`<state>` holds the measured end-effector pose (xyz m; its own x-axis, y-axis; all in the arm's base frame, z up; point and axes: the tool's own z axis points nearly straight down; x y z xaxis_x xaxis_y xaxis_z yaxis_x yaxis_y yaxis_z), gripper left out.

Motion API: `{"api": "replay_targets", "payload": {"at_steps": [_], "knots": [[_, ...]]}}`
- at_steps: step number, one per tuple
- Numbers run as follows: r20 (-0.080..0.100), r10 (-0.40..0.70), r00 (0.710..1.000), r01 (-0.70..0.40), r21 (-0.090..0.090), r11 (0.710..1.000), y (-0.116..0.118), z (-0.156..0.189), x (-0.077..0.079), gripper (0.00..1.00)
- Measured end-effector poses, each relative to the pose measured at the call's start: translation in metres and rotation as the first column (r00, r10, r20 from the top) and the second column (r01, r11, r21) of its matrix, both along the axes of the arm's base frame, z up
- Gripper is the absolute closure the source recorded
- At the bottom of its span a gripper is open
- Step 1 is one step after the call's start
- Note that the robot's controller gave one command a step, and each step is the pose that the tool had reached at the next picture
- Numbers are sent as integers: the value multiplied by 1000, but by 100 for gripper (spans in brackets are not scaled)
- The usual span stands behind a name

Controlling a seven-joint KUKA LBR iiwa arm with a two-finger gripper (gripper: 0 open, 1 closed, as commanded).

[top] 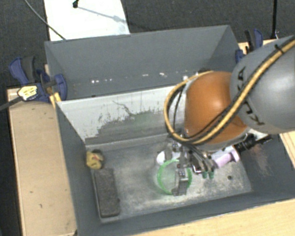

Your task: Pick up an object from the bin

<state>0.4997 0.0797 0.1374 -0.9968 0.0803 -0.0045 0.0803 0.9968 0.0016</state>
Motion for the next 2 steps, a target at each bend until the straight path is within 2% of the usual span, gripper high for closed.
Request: {"api": "replay_targets", "payload": {"at_steps": [1, 2], "knots": [[-4, -91, 996, 91, 0, 996, 3, -39, 3, 100], [-4, -92, 996, 92, 0, 996, 3, -39, 3, 100]]}}
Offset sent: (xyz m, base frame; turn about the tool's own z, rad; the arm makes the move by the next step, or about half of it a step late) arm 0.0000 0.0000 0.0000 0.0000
